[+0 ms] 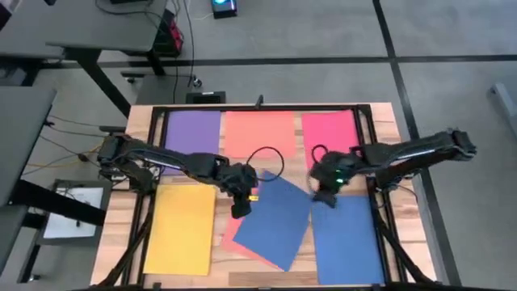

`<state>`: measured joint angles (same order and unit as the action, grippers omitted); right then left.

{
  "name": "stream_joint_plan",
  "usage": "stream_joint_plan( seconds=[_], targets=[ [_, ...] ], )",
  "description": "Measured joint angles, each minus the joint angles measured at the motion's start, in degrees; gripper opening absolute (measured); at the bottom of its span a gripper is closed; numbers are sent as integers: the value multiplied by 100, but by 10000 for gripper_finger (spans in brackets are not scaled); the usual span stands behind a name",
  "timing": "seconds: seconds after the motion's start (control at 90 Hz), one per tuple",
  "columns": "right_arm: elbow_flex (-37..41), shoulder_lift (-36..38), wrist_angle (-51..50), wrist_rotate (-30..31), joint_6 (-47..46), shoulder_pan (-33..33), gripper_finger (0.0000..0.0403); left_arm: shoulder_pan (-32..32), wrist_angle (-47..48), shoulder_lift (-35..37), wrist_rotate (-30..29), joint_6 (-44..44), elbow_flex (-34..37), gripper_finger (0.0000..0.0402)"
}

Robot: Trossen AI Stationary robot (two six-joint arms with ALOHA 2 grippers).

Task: Organize paper
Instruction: Stack the blue paper on top of the other blue paper

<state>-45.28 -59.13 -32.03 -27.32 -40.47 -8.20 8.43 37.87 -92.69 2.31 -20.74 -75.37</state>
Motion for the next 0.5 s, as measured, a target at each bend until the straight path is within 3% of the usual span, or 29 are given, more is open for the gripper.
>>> stream_joint_plan(
  seconds=[0.056, 0.133, 0.222, 0.322, 0.378, 0.5],
  targets=[
    [-2, 224, -319, -569, -139, -133, 0, 0, 63, 152, 0, 5, 0, 0],
    [-4, 376, -1099, -696, -163, -301, 0, 0, 136, 312, -14, 70, 0, 0],
    [0, 312, -2350, -230, 108, -403, 0, 0, 147, 368, -146, 111, 0, 0],
    [0, 136, -3474, 730, 398, -506, 0, 0, 166, 354, -271, 117, 1, 0],
    [2, 9, -3743, 987, 612, -557, 0, 0, 131, 319, -282, 117, 0, 0],
    [2, -218, -3721, 943, 1351, -777, 0, 0, 150, 239, -284, 183, 9, 0]
  ],
)
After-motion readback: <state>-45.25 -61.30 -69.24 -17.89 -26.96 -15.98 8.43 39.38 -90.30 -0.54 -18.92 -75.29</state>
